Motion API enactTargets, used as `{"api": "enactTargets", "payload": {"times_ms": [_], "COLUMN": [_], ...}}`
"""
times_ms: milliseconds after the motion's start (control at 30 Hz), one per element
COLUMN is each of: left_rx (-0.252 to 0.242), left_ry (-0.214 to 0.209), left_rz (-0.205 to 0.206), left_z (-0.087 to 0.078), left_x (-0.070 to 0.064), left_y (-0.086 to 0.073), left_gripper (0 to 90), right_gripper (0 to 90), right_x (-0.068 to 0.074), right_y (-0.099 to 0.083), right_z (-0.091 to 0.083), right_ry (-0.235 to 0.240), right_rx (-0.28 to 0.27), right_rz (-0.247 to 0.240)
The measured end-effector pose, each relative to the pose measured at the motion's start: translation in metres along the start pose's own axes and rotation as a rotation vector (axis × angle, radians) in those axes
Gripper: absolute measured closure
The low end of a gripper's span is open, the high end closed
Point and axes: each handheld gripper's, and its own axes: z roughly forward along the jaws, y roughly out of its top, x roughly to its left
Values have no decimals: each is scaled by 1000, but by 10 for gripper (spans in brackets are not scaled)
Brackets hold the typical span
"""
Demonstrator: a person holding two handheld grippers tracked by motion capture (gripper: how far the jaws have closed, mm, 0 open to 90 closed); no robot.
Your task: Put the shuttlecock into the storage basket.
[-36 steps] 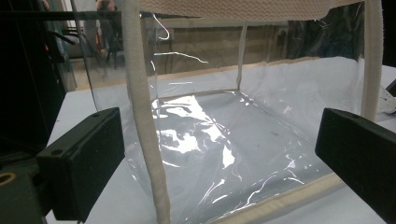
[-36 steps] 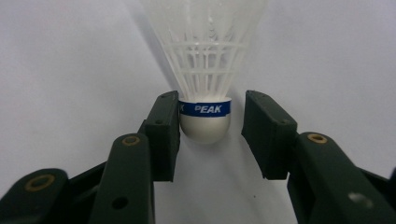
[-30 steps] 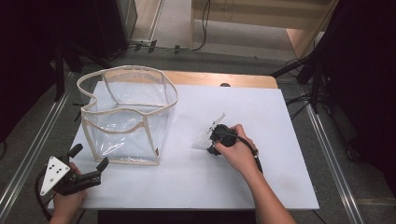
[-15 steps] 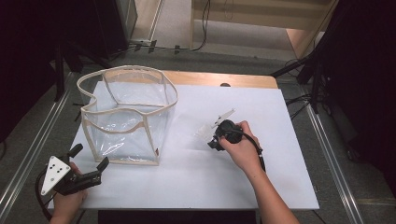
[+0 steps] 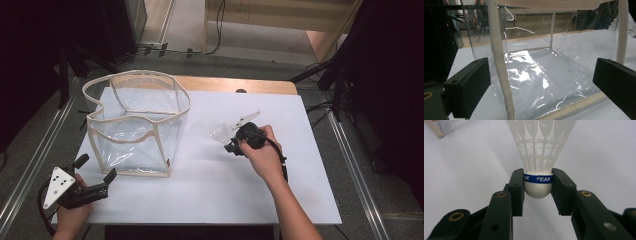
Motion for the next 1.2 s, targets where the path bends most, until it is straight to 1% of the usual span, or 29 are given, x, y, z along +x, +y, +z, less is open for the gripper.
{"api": "enactTargets", "payload": {"times_ms": [233, 333, 400, 433, 467, 500, 600, 667, 800, 1033, 1200], "left_rx": [5, 5, 5, 5, 5, 6, 6, 6, 6, 6, 8], "left_ry": [3, 2, 2, 4, 4, 4, 3, 3, 3, 5, 6], "left_rz": [0, 1, 2, 0, 1, 1, 2, 2, 2, 1, 6], "left_z": [1, 1, 1, 1, 1, 1, 1, 1, 1, 0, 0], "left_x": [1, 0, 0, 0, 1, 1, 0, 0, 0, 0, 0], "left_y": [0, 0, 0, 0, 0, 0, 0, 0, 0, 0, 0], "left_gripper": [22, 22, 21, 21, 21, 21, 21, 21, 21, 21, 22], "right_gripper": [616, 616, 616, 616, 616, 616, 616, 616, 616, 615, 615], "right_x": [-1, 0, 1, 2, 2, 3, 2, 3, 5, 9, 9], "right_y": [7, 9, 11, 13, 13, 14, 15, 16, 18, 22, 23], "right_z": [-11, -17, -21, -24, -24, -27, -29, -31, -34, -42, -47], "right_ry": [-3, -4, -15, -17, -17, -18, -23, -14, -14, -6, -11], "right_rx": [-32, -77, -107, -131, -131, -148, -164, -179, -218, -273, -311], "right_rz": [-9, -5, -4, -3, -3, 0, -5, 2, -8, 7, 12]}}
